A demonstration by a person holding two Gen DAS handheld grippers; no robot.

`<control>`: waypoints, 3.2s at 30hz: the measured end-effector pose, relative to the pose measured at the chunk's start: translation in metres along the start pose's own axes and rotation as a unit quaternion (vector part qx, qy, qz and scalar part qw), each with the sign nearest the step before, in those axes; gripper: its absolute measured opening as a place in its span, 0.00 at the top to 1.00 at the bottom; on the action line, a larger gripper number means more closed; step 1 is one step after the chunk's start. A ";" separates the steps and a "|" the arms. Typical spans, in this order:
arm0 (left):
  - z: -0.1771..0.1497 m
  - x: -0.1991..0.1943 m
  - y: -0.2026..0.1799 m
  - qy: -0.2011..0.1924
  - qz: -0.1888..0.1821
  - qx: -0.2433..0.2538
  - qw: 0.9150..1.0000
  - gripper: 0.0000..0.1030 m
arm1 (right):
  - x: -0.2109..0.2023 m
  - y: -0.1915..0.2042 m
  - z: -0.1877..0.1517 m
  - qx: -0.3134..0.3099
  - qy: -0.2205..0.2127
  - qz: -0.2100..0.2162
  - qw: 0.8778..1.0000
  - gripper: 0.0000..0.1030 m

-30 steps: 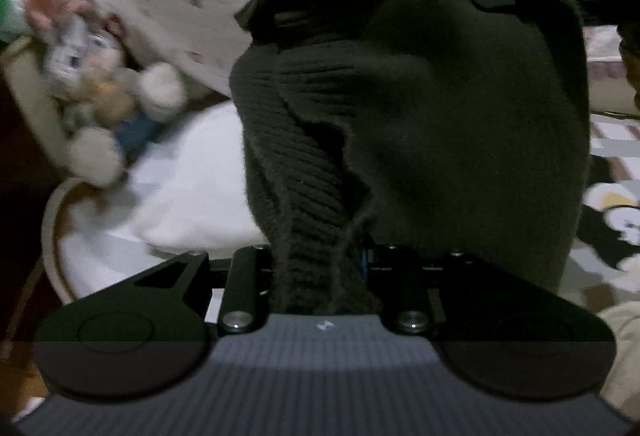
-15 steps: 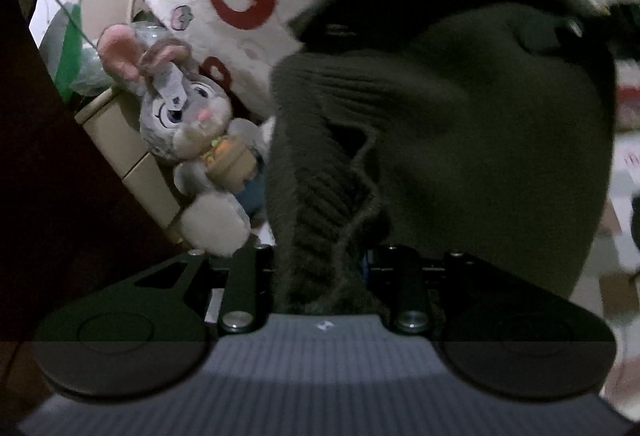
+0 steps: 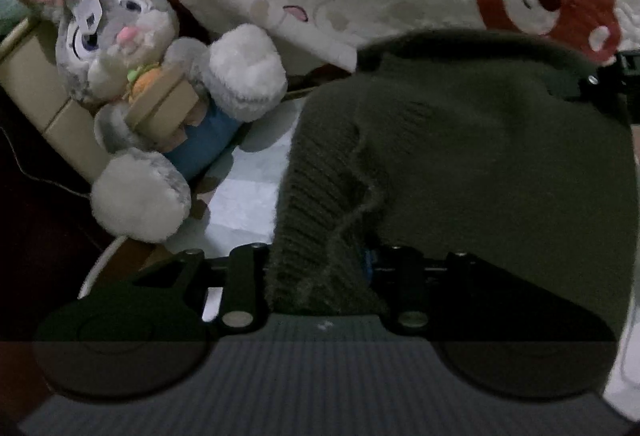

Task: Fold clothes
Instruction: 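Lift the folded sweater with both grippers and carry it toward the stuffed rabbit, then lower the sweater onto the folded white cloth and open both grippers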

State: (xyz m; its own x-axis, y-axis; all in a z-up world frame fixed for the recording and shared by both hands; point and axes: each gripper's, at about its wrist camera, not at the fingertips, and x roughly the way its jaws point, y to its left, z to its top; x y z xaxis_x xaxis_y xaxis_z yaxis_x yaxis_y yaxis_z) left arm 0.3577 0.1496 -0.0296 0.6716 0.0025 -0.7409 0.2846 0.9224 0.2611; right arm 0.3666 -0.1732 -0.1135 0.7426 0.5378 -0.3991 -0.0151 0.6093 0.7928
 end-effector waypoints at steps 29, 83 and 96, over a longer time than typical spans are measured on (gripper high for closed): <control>-0.038 0.025 0.082 0.083 -0.133 -0.274 0.949 0.52 | -0.032 0.026 -0.134 -0.028 0.217 0.038 0.975 0.55; -0.105 -0.010 0.004 -0.039 0.070 -0.167 0.983 0.44 | 0.005 0.059 0.063 -0.209 -0.003 0.015 0.978 0.72; -0.105 -0.011 0.027 -0.037 0.013 -0.306 0.951 0.42 | 0.020 0.000 0.031 -0.180 -0.082 -0.122 0.973 0.77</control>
State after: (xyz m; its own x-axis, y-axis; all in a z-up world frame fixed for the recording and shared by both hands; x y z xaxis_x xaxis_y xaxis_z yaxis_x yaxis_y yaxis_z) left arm 0.2863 0.2145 -0.0795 0.7260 0.0212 -0.6874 -0.1684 0.9746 -0.1477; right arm 0.4017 -0.1804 -0.1071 0.8500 0.2694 -0.4526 -0.0367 0.8875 0.4593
